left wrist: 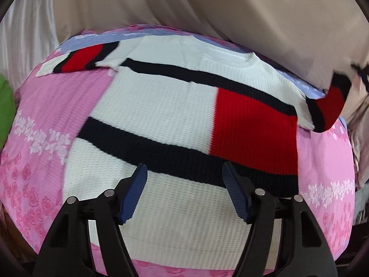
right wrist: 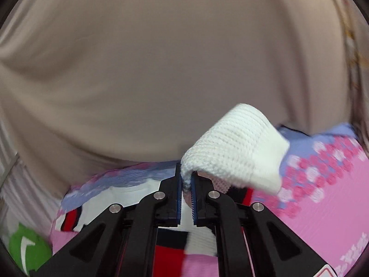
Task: Fold small clothes
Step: 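Grasp the striped sleeve cuff with the right gripper and lift it, then fold the sleeve across the sweater body with the right gripper while the left gripper grasps the other sleeve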
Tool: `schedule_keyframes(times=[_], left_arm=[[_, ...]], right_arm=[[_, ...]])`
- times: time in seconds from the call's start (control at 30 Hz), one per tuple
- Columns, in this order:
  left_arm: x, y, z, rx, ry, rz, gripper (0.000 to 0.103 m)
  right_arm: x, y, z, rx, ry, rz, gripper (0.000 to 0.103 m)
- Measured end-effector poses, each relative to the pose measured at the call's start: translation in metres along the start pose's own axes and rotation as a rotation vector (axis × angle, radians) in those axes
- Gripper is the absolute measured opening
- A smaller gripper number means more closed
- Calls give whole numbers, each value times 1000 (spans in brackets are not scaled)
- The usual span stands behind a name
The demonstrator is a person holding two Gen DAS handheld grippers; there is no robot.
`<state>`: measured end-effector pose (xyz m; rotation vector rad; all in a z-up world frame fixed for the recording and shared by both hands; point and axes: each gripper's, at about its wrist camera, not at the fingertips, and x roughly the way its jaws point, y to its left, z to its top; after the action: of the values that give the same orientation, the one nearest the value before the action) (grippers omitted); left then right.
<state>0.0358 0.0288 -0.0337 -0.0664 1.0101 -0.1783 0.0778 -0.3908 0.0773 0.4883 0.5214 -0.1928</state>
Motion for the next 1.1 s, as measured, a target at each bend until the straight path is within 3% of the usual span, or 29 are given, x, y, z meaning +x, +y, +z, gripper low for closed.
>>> schedule_keyframes(times=[0.17, 0.23, 0.3, 0.37, 0.43, 0.5, 0.53, 0.57, 0.67, 0.8, 0.83, 0.9, 0.93, 0.97, 1.1], left_arm=[[-10, 41, 9, -65, -33, 32, 69], [-12, 59, 14, -99, -46, 46, 76], [-11, 73, 23, -123, -59, 49, 82], [-9, 81, 32, -130, -66, 42, 87], [-4, 84, 48, -123, -76, 17, 89], [8, 79, 67, -109, -87, -14, 91], [15, 77, 76, -103, -91, -32, 92], [26, 72, 87, -99, -88, -52, 93], [73, 57, 121, -125, -46, -101, 93], [142, 45, 148, -182, 40, -70, 91], [157, 42, 151, -194, 56, -64, 88], [172, 39, 152, -206, 82, -61, 65], [177, 37, 153, -216, 89, -57, 63], [176, 35, 153, -224, 71, -42, 55], [175, 31, 160, -234, 54, -77, 15]], right_arm=[[68, 163, -30, -205, 113, 242, 7], [111, 207, -60, -265, 220, 310, 10], [155, 237, -104, -304, 337, 331, 16], [182, 251, -144, -353, 426, 288, 27], [178, 244, -167, -361, 451, 241, 27], [150, 219, -174, -332, 406, 193, 41], [128, 196, -175, -293, 367, 139, 56], [111, 180, -178, -262, 338, 103, 63], [75, 122, -185, -196, 340, -56, 63], [58, 66, -196, -136, 380, -195, 63], [59, 59, -198, -129, 380, -213, 63], [54, 39, -199, -84, 380, -231, 63], [53, 33, -201, -63, 379, -228, 63], [52, 28, -200, -43, 377, -228, 63], [53, 16, -200, 3, 380, -209, 63]])
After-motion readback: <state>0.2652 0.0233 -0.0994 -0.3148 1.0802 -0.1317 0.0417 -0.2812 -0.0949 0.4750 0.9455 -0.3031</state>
